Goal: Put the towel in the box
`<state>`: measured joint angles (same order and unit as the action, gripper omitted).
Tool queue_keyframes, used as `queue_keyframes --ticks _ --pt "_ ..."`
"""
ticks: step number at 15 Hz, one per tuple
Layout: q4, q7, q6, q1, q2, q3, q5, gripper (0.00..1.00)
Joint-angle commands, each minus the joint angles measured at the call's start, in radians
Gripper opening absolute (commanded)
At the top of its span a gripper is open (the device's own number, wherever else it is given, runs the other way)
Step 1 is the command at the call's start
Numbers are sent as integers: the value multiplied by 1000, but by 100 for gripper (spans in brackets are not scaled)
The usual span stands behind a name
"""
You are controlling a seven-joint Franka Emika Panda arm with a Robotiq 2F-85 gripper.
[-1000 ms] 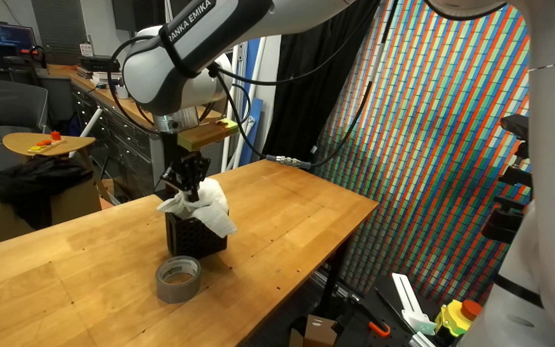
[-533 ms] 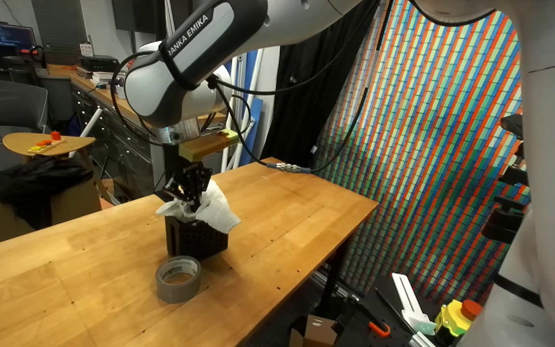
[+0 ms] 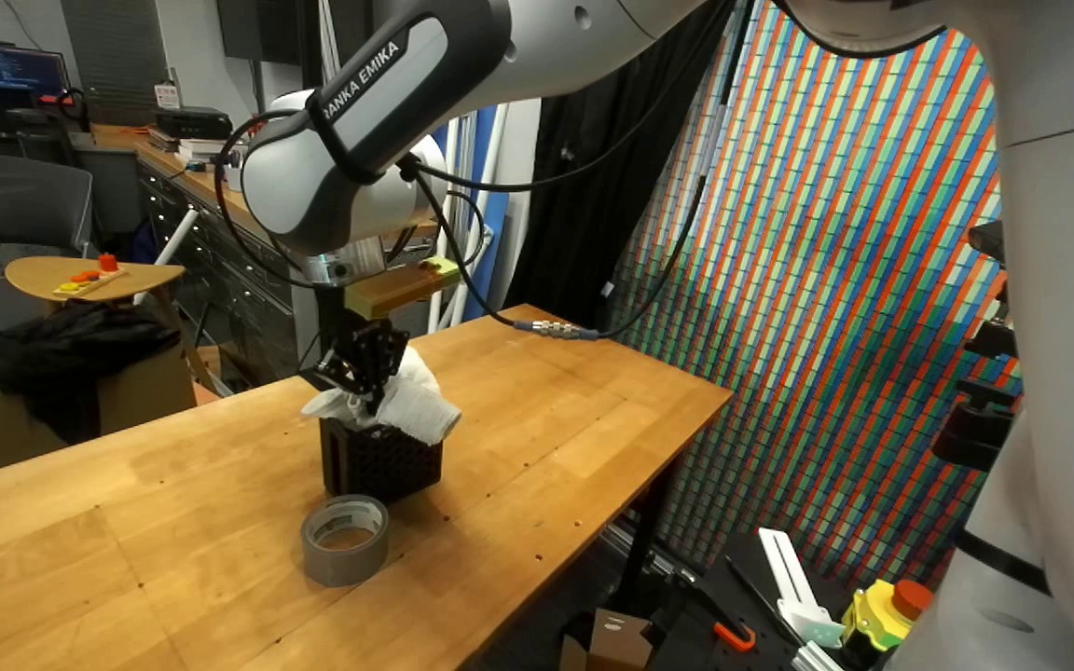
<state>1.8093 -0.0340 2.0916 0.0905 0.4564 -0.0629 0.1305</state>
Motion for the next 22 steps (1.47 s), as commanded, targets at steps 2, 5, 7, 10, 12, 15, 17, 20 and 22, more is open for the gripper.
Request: queue_keyframes --ticks 2,5,7,10,12,15,17,20,22 --pt "-26 35 25 -6 30 -3 -25 1" --pt "-28 60 28 -9 46 -6 -28 1" --pt "-25 78 29 -13 55 -9 -36 1" --pt "-28 111 30 -19 75 -18 -63 1" --pt "-37 134 28 -21 89 -23 -81 1" --pt "-48 153 19 -21 95 -22 -89 1" --pt "-40 149 12 -21 77 -16 -83 1" --pt "-23 127 -1 -18 36 -1 -60 1" --pt "-14 109 -20 -11 -8 18 -29 1"
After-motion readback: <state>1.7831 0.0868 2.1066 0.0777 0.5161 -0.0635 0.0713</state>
